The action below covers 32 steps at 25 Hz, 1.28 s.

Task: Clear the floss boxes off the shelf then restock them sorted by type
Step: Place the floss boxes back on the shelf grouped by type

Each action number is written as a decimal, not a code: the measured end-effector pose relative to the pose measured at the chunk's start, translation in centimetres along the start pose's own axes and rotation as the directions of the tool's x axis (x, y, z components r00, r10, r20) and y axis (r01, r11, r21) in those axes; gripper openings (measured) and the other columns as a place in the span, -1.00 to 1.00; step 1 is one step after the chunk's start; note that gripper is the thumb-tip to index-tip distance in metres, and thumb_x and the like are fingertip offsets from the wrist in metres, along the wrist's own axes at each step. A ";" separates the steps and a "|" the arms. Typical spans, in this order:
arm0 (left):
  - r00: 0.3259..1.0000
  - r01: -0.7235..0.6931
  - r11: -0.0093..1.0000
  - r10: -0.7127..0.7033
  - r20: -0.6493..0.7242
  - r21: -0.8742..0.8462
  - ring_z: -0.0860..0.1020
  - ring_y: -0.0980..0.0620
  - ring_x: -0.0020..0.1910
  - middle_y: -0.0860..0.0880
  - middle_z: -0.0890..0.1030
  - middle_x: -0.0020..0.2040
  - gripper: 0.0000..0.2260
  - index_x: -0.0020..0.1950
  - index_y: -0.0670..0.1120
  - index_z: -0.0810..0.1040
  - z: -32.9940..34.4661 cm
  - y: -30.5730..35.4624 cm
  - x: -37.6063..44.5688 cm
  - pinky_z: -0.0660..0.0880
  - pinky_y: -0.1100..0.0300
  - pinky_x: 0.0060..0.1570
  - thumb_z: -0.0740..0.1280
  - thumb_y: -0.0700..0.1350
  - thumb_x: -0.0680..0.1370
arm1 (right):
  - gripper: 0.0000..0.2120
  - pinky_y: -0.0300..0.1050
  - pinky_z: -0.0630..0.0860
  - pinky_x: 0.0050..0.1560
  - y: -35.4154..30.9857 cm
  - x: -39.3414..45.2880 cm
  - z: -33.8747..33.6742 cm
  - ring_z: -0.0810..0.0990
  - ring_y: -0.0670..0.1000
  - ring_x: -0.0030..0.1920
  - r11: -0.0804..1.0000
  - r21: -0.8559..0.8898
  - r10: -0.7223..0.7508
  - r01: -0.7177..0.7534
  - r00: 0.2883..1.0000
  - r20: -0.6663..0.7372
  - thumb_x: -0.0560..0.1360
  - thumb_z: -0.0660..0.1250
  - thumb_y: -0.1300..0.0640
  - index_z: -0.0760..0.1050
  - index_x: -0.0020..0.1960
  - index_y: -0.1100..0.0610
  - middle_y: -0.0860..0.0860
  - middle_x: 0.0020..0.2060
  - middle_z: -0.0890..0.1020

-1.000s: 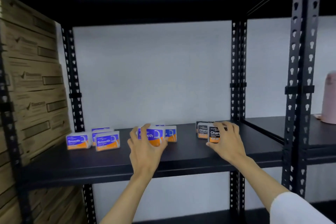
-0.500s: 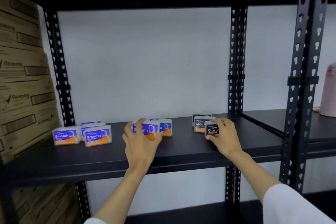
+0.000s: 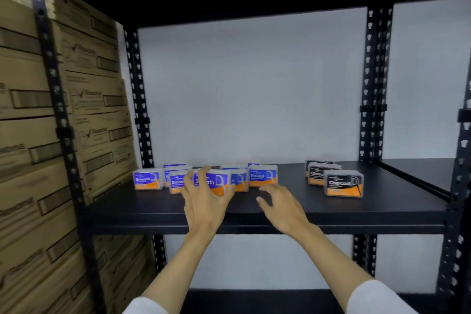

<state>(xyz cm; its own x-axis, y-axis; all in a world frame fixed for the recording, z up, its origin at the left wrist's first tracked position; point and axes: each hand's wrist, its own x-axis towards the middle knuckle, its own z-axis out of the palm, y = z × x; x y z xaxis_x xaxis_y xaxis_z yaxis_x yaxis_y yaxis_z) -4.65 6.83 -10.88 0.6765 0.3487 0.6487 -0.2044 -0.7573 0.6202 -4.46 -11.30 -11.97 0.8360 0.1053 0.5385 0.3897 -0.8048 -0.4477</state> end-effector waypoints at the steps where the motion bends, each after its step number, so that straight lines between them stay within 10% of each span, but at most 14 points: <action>1: 1.000 0.007 1.000 -0.007 -0.013 0.022 0.32 -0.14 0.32 -0.08 0.22 0.43 -0.36 0.37 0.07 0.32 -0.5 -0.9 0.4 0.51 -0.10 0.11 0.44 0.23 0.38 | -0.63 -0.12 0.41 0.22 -0.7 0.2 0.9 0.44 -0.02 0.28 1.000 0.007 -0.002 0.002 1.000 0.027 0.57 0.23 -0.03 0.43 0.34 0.05 -0.03 0.28 0.50; 17: 0.979 0.204 0.977 -0.203 -0.019 0.061 0.48 -0.25 0.12 -0.17 0.21 0.30 -0.34 0.30 -0.14 0.28 -4.1 -12.8 9.0 0.46 -0.08 0.09 0.55 0.02 0.36 | -0.70 -0.25 0.33 -0.03 -1.2 0.6 3.8 0.53 -0.14 0.09 0.986 -0.168 -0.009 0.000 0.999 -0.050 0.57 0.12 -0.16 0.49 0.21 -0.11 -0.17 0.15 0.58; 32: 0.977 0.215 0.952 -0.213 -0.033 0.218 -0.01 -0.27 0.53 -0.24 0.00 0.55 -0.16 0.50 -0.13 0.14 -2.9 -13.6 9.2 0.04 -0.28 0.44 0.45 0.21 0.40 | -0.71 -0.25 0.36 -0.05 -1.2 0.6 4.1 0.54 -0.15 0.05 0.978 -0.210 -0.017 0.006 0.998 -0.053 0.57 0.12 -0.15 0.50 0.19 -0.11 -0.17 0.13 0.59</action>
<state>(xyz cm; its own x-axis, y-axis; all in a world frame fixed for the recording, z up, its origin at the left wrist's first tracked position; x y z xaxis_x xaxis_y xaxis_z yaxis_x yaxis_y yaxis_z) 2.30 21.93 -12.06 0.6805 0.5199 0.5163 0.1050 -0.7665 0.6336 -2.86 -7.88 -13.99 0.8075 0.0883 0.5833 0.3051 -0.9087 -0.2849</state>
